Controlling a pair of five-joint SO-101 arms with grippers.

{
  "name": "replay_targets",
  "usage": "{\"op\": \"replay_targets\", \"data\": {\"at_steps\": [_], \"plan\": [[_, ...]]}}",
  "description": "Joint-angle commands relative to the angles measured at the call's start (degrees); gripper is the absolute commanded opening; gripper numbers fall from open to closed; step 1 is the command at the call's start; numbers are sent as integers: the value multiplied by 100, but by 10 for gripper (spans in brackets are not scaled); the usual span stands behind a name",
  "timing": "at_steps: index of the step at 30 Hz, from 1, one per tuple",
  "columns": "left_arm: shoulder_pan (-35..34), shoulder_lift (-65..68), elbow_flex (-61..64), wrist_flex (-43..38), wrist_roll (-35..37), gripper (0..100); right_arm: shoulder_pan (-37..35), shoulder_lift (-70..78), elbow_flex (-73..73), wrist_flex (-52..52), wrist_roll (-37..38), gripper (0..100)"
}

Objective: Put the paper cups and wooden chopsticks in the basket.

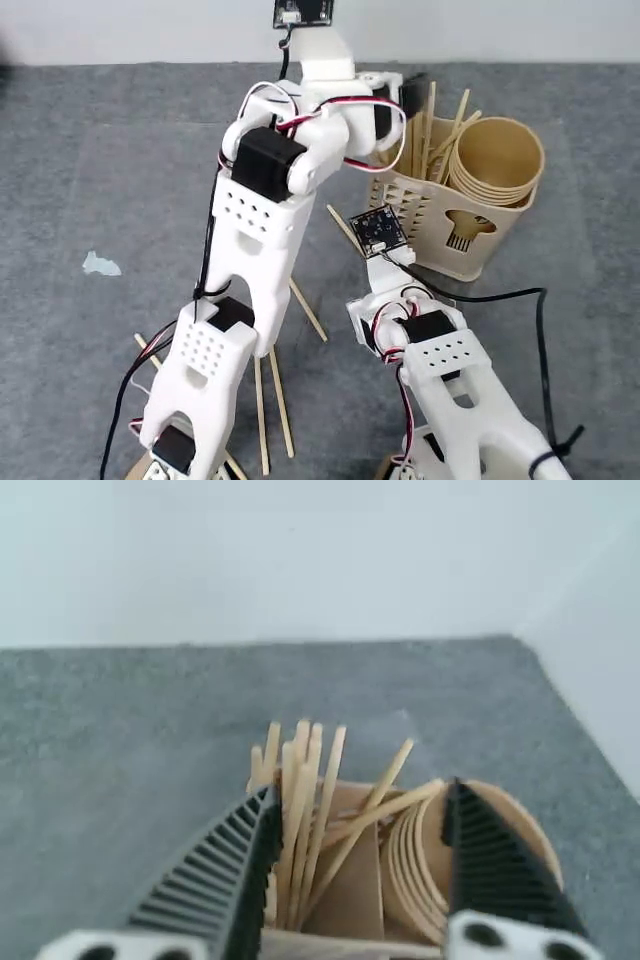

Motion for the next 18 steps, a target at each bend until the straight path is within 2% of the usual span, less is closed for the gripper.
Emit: {"op": "replay_targets", "data": {"at_steps": [1, 4, 9, 15, 17, 18], "plan": [[-79, -484, -409, 352, -53, 294, -57, -48, -35, -48, 70, 9], [-220, -879, -409, 730, -44, 294, -57, -48, -35, -66, 70, 9], [-888, -1538, -400, 738, -18, 273, -57, -57, -53, -92, 70, 9], [-1881, -2040, -391, 756, -62, 76, -48, -163, -167, -75, 70, 10], [-2145, -2145, -391, 756, -334, 9, -57, -356, -167, -66, 70, 11], [-2242, -2180, -382, 756, -536, 12, -57, -470, -167, -57, 79, 11]]}}
